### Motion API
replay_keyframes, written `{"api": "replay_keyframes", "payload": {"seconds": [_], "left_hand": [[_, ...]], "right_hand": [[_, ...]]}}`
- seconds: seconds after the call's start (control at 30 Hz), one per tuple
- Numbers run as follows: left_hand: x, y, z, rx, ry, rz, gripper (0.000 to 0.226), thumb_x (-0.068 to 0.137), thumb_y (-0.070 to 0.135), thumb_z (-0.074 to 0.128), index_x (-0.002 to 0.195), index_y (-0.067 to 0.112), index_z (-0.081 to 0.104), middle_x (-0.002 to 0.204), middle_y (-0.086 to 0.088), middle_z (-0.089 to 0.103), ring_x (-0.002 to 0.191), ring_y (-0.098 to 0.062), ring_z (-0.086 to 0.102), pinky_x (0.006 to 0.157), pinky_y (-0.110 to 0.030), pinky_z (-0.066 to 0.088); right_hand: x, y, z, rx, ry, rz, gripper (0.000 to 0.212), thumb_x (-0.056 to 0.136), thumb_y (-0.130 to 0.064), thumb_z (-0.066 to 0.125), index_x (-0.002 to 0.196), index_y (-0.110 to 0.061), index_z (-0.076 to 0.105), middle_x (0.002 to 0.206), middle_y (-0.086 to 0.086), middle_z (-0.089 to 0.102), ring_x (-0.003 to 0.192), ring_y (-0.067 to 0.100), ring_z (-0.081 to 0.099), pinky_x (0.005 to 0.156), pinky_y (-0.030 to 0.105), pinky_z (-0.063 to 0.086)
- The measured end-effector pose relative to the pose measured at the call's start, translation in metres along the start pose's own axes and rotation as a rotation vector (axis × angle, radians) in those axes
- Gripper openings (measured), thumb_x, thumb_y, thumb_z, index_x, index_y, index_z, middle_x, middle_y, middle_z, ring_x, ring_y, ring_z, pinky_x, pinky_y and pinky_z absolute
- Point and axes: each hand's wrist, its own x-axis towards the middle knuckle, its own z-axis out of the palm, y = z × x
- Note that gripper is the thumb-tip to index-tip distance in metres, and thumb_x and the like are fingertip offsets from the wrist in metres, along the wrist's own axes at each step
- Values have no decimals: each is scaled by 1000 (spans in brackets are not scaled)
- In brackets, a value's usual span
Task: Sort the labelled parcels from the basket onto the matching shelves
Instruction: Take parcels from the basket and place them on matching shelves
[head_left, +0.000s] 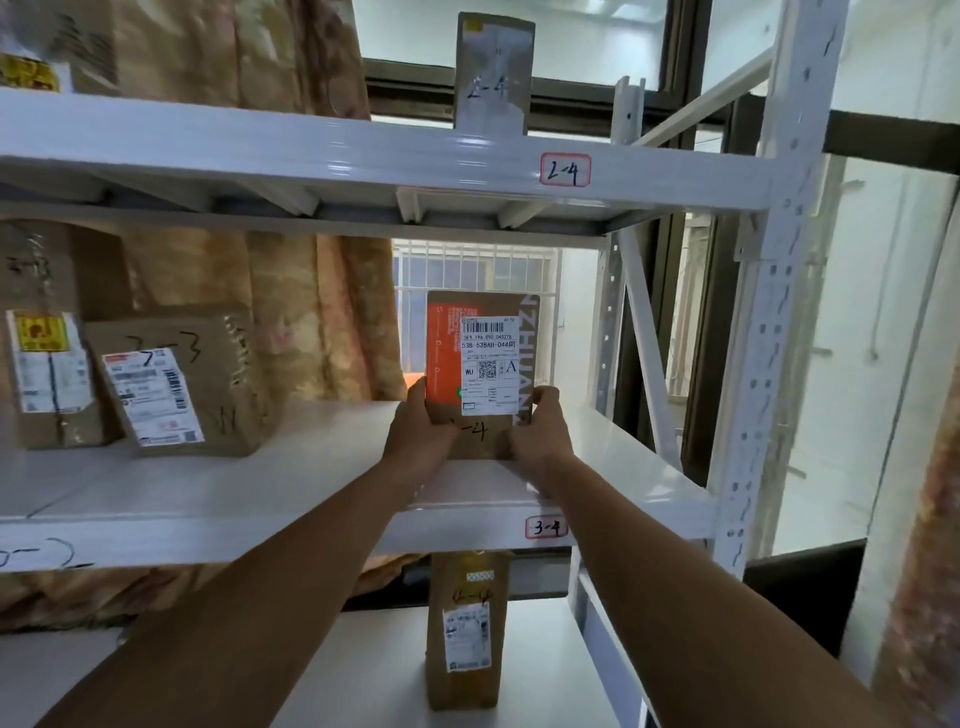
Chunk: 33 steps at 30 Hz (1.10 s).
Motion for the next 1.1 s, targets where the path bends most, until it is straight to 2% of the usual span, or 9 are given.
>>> {"api": "replay_keyframes", "payload": {"seconds": [0.13, 0.27, 0.4, 0.5, 0.6, 0.67, 0.77, 0.93, 1.1], "left_hand": [[4, -2, -1, -19, -17, -14, 78, 84, 6, 67, 150, 34, 36, 129, 5, 62, 117, -20, 61, 96, -44, 56], [6, -6, -4, 8, -50, -33, 83, 70, 26, 69, 146, 35, 36, 129, 2, 60, 116, -22, 61, 92, -46, 58], [-9, -1, -15, 251, -84, -42, 72, 69, 39, 59, 137, 23, 43, 123, -6, 56, 115, -29, 57, 95, -48, 54], [-26, -2, -30, 543, -178, -7, 55, 92, 47, 53, 139, 19, 46, 134, -12, 49, 126, -33, 45, 103, -48, 45], [-47, -3, -55, 744, -190, 84, 55, 100, 52, 43, 145, 22, 44, 144, -11, 47, 133, -35, 43, 108, -47, 41], [-63, -1, -68, 871, -176, 170, 57, 101, 55, 41, 148, 23, 42, 149, -9, 46, 136, -34, 42, 110, -45, 39], [-93, 4, -92, 1048, -175, 288, 57, 101, 57, 37, 147, 25, 44, 151, -7, 46, 137, -32, 42, 115, -47, 32], [-142, 16, -130, 1172, -202, 280, 58, 102, 59, 30, 147, 26, 45, 152, -6, 45, 140, -29, 40, 119, -49, 23], [-194, 33, -174, 1199, -176, 215, 61, 101, 61, 26, 150, 28, 41, 158, -5, 40, 145, -29, 33, 121, -50, 20]], "right_hand": [[0, 0, 1, -2, -25, 18, 55, 85, 2, 63, 122, -30, 37, 114, 2, 64, 105, 23, 64, 91, 51, 60], [-4, -1, 2, -63, -80, 43, 55, 89, -12, 65, 134, -24, 35, 126, 6, 63, 113, 27, 63, 97, 50, 57], [-18, -9, 3, -140, -33, 114, 47, 87, -17, 68, 127, -17, 44, 127, 9, 62, 113, 32, 63, 97, 50, 56], [-43, -23, 2, -359, -10, 99, 46, 95, -28, 63, 135, -12, 48, 133, 10, 59, 118, 33, 61, 100, 48, 53], [-81, -40, 3, -640, 22, 16, 45, 101, -34, 50, 143, -17, 47, 140, 8, 56, 124, 31, 57, 101, 46, 50], [-104, -52, 5, -811, -31, -87, 47, 101, -43, 42, 145, -25, 44, 142, 4, 57, 124, 30, 57, 100, 49, 52], [-142, -71, 15, -997, -114, -126, 56, 100, -57, 37, 148, -29, 42, 149, 1, 54, 131, 29, 54, 103, 51, 50], [-209, -99, 30, -1126, -165, -191, 62, 103, -60, 38, 153, -24, 42, 159, 3, 44, 147, 29, 40, 116, 50, 37], [-271, -122, 33, -1144, -180, -196, 64, 103, -62, 35, 153, -22, 43, 158, 6, 45, 146, 29, 41, 116, 48, 34]]}}
